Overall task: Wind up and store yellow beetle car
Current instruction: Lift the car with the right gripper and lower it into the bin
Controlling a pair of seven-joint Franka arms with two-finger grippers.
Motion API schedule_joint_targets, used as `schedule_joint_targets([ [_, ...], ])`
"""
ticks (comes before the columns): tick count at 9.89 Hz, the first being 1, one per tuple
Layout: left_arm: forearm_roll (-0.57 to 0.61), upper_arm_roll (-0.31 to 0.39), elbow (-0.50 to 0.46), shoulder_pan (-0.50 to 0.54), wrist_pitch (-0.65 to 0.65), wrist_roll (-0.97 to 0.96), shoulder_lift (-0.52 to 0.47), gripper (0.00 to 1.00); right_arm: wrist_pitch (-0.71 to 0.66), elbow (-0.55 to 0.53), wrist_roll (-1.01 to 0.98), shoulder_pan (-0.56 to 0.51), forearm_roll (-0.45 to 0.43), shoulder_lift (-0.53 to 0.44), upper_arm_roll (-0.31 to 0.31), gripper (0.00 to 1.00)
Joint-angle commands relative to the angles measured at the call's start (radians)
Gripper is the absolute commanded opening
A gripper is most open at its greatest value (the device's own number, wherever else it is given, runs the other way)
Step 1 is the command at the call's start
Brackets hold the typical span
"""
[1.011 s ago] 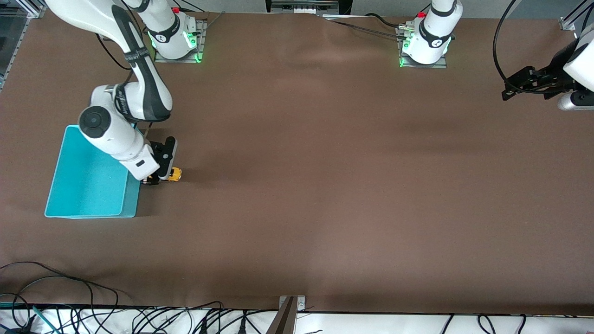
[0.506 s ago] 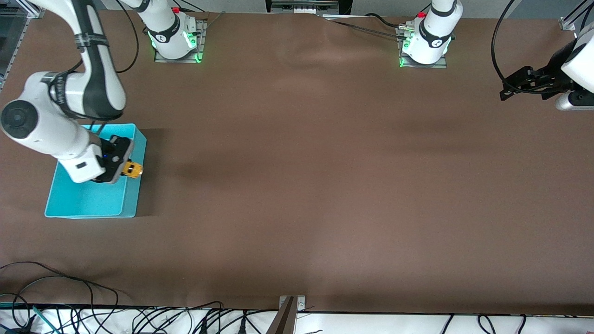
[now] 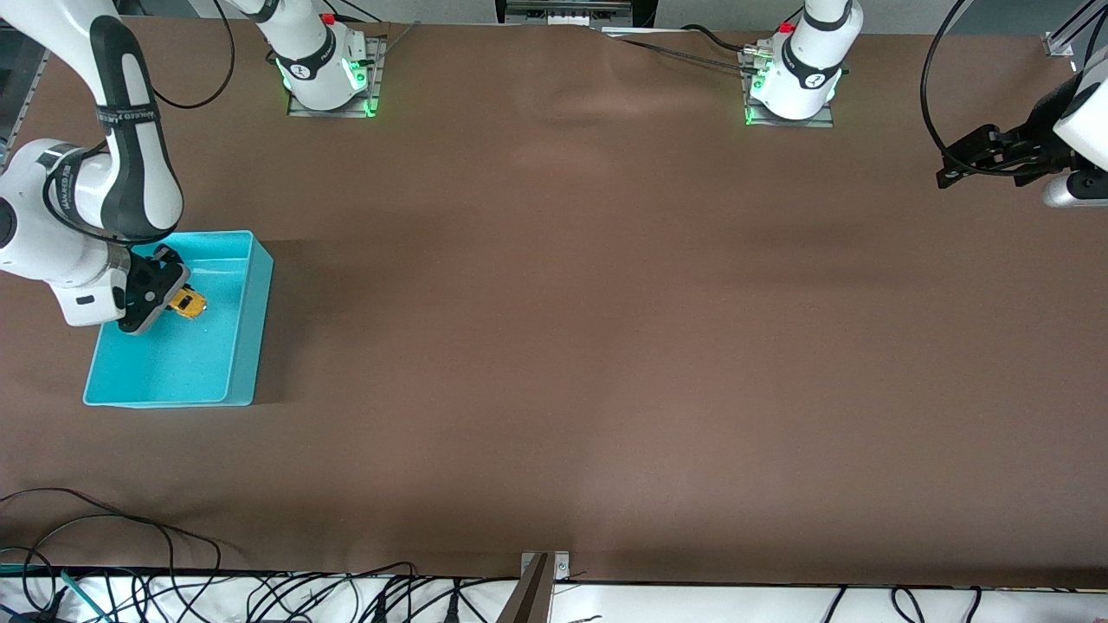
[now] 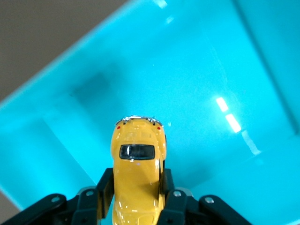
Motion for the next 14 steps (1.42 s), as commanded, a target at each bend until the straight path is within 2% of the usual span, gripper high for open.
schedule_joint_targets([
  [1,-0.022,-0.002,0.01,0.006,-0.005,-0.008,0.004,1.0,0.046,-0.029,-0.001,-0.026,0.068,0.049,0.0,0.0],
  [7,-0.022,-0.005,0.012,-0.004,-0.005,-0.01,0.003,1.0,0.052,-0.023,0.001,-0.04,0.111,0.126,0.0,0.0],
  [8,-0.022,-0.004,0.012,-0.004,-0.006,-0.011,0.003,1.0,0.052,-0.021,0.001,-0.04,0.111,0.126,0.0,0.13],
  [9,-0.022,-0.004,0.012,-0.004,-0.006,-0.01,0.004,1.0,0.052,-0.021,0.001,-0.04,0.111,0.126,0.002,0.39],
  [10,-0.022,-0.004,0.012,-0.004,-0.006,-0.01,0.003,1.0,0.052,-0.02,0.002,-0.04,0.112,0.126,0.002,0.87],
  [12,-0.022,-0.005,0.012,-0.004,-0.006,-0.01,0.004,1.0,0.043,0.002,0.002,-0.034,0.151,0.117,0.005,0.99],
  [14,-0.022,-0.004,0.012,-0.004,-0.006,-0.01,0.004,1.0,0.011,0.077,0.091,-0.01,0.151,0.074,0.006,0.99],
])
